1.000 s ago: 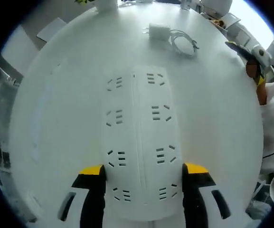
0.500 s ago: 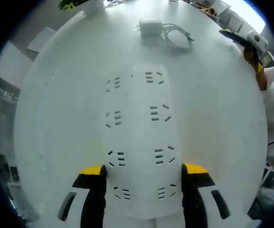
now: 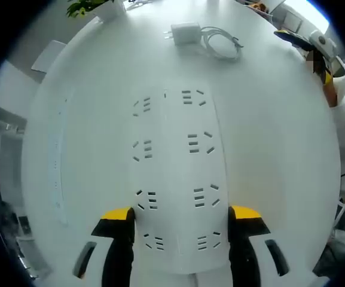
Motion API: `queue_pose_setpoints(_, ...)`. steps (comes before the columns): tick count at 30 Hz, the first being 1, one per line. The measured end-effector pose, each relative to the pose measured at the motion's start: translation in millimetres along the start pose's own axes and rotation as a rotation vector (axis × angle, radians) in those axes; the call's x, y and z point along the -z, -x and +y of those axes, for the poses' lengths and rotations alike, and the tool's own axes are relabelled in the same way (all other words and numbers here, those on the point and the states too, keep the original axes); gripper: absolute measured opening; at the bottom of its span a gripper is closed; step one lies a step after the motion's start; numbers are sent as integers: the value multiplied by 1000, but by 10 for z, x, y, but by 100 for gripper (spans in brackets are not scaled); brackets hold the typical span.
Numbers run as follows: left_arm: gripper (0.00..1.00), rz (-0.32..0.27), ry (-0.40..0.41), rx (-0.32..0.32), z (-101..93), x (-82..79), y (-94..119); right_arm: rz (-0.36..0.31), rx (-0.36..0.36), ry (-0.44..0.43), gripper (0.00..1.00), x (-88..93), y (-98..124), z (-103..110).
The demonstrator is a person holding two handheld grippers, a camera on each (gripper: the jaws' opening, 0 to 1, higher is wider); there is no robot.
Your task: Straighten the power strip on the desk, plug the charger into it
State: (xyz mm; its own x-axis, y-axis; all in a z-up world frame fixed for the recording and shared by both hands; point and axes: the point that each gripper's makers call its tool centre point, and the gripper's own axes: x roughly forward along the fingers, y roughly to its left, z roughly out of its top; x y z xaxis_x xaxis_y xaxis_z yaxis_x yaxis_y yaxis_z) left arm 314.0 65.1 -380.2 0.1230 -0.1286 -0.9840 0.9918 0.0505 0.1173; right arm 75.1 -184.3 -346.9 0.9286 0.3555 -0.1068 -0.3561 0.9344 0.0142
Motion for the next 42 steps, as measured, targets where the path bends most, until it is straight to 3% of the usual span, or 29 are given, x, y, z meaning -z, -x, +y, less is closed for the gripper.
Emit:
queue_pose_setpoints(22,64,7,53,-11,40,19,2,2,8,8,98,3,48,-12)
queue_pose_setpoints(30,81,-14,67,-46,78,-36,22,4,8,8,98,6,52,-6)
queue_pose_setpoints(42,90,-48,85,-56,-51,-77,89,5,5,6,98,9,42,10)
